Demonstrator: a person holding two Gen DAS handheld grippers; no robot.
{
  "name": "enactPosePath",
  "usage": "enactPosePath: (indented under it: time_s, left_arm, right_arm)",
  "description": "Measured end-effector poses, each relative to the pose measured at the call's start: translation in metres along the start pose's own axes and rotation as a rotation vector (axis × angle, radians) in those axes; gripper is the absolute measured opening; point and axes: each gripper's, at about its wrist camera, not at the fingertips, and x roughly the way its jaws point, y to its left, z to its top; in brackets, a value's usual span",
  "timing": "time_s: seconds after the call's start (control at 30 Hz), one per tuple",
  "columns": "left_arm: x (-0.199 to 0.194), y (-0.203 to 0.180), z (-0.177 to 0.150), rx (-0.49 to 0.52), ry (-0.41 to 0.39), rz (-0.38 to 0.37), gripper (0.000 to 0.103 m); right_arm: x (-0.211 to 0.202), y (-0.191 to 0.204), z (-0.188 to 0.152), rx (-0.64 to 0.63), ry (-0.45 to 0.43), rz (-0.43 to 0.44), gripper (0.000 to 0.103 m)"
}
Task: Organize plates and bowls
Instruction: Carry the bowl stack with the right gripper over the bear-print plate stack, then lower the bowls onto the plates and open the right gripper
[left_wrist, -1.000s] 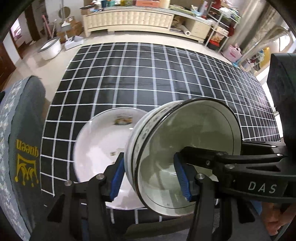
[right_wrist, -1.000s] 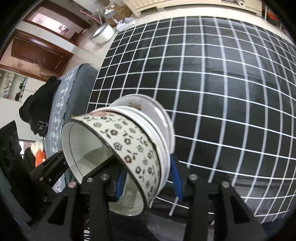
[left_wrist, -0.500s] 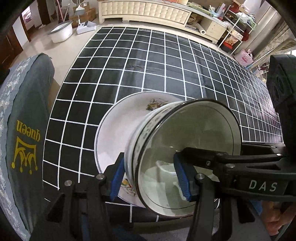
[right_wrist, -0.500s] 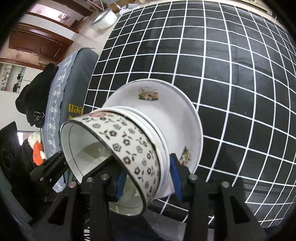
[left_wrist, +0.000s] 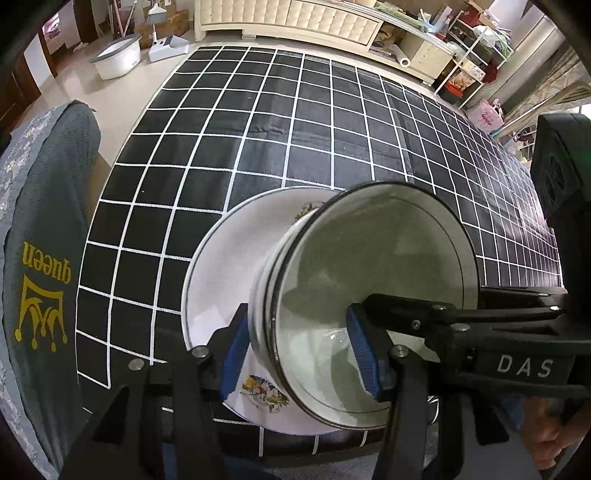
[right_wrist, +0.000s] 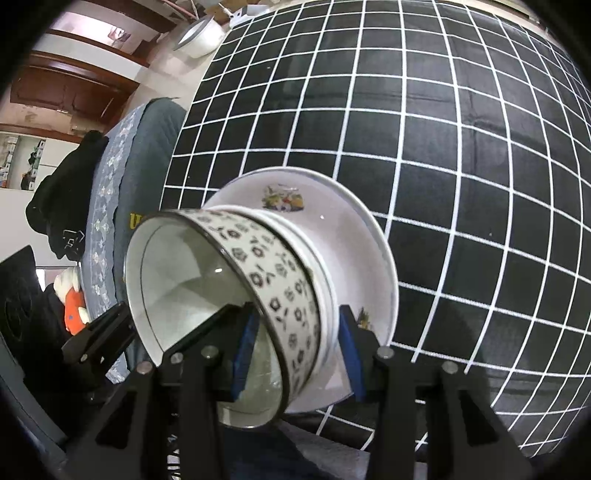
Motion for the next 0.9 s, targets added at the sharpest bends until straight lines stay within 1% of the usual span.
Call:
enactPosePath:
  time_s: [0.23, 0.37, 0.43, 0.5, 0.57, 0.67, 0.77, 0.9]
  left_arm:
    - [0.001, 0.003, 0.002, -0.015, -0.012, -0.008, 0.049]
    - [-0.002, 0.001, 0.000, 0.008, -0.027, 0.008, 0.049]
    - [-0.006, -0.001, 0.000, 0.019, -0.042, 0.019, 0.050]
    - [-0.010, -0.002, -0.001, 0.024, -0.064, 0.040, 0.050]
    - [-0.014, -0.001, -0.001, 0.024, -0.087, 0.052, 0.050]
    - [-0.022, 0.002, 0.000, -0.002, -0.113, 0.046, 0.050]
    - [-0.034, 0.005, -0.003, -0.020, -0.150, 0.074, 0.050]
    - [-0.055, 0.004, -0.010, -0.017, -0.217, 0.081, 0.050]
  right_arm:
    - [-0.002, -0.001, 0.000, 0.000, -0.033, 0.008, 0.047]
    - [-0.006, -0.001, -0.003, -0.004, -0.061, 0.012, 0.047]
    - [-0.012, 0.001, -0.004, -0.020, -0.090, -0.001, 0.047]
    - [-0.023, 0.007, -0.007, -0.054, -0.140, -0.033, 0.047]
    - [-0.032, 0.011, -0.010, -0.080, -0.174, -0.044, 0.047]
    - [-0.043, 0.014, -0.012, -0.103, -0.215, -0.063, 0.047]
    - [-0.058, 0.017, -0.020, -0.109, -0.269, -0.049, 0.047]
    - [-0.069, 0.021, -0.032, -0.129, -0.306, -0.058, 0.047]
